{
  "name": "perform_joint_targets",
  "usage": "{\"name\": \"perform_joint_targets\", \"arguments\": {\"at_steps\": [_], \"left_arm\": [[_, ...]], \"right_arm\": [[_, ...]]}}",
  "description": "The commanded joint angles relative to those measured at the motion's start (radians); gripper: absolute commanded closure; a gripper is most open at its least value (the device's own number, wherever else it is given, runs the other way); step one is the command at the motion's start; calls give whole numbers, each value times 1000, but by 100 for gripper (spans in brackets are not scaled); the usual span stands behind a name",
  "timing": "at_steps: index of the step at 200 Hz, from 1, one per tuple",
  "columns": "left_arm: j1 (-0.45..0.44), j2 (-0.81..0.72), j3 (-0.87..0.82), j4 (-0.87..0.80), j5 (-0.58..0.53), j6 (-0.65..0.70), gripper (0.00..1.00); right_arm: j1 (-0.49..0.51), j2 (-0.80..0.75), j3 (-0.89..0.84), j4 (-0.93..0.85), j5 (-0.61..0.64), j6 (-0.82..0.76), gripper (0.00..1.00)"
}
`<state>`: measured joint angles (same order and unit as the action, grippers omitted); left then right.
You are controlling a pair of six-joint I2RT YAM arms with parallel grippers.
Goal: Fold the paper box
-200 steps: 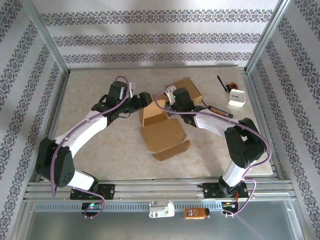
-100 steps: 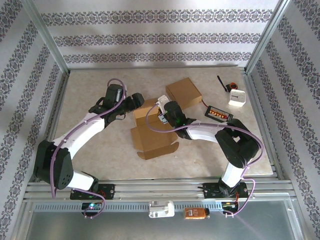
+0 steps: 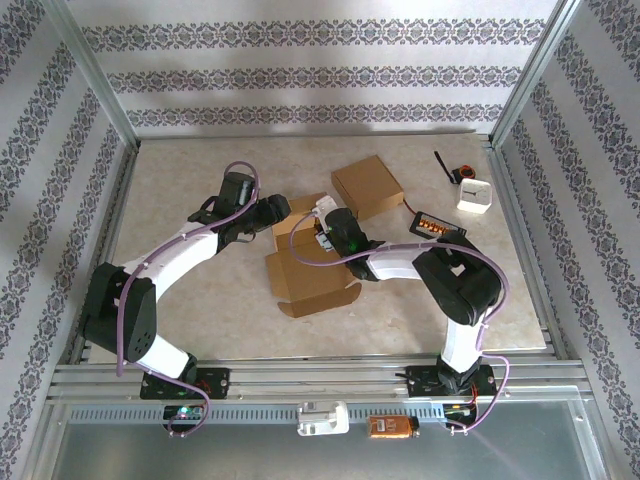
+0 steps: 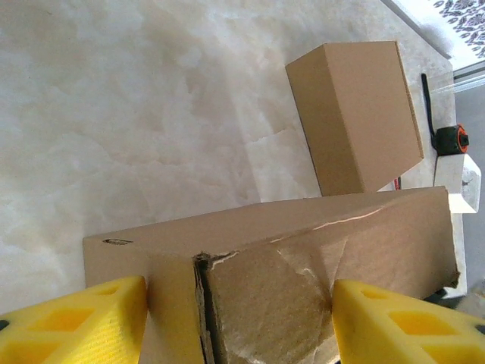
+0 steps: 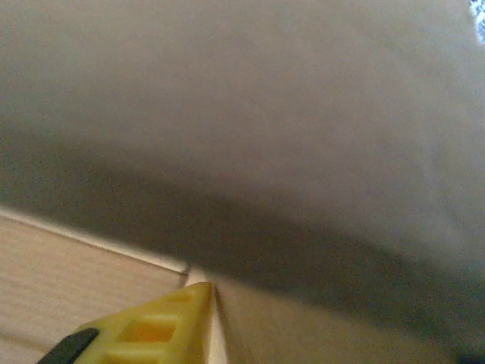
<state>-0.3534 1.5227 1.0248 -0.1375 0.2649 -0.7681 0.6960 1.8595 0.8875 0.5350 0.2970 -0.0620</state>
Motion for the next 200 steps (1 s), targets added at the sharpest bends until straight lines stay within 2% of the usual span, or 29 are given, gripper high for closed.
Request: {"name": "perform_joint_targets", "arguments": {"at_steps": [1, 53, 73, 92, 112, 135, 146, 175, 200], "left_arm": [[8, -10, -12, 33, 30, 6, 36], [8, -18, -26, 62, 57, -18, 37], [8, -17, -22, 66, 64, -19, 36], [8, -14, -14, 59, 67, -9, 37], [8, -19, -13, 47, 64, -1, 37], [7, -35, -21, 48, 60, 1, 36], [8, -44, -24, 47, 53, 2, 36], [8, -81, -32, 46, 17, 7, 31], [7, -166, -8, -13, -46, 88, 23]], "right_arm": [[-2, 36, -3, 71, 22, 56, 79], [0, 43, -30, 121, -16, 100, 100], [3, 45, -26, 129, -24, 137, 100], [4, 53, -8, 127, -23, 152, 75], [3, 61, 0, 125, -9, 160, 71], [2, 66, -6, 132, -15, 161, 94], [-1, 63, -16, 144, -23, 163, 100], [-3, 38, -31, 149, -11, 170, 100], [-12, -76, -68, 131, -30, 91, 100]]}}
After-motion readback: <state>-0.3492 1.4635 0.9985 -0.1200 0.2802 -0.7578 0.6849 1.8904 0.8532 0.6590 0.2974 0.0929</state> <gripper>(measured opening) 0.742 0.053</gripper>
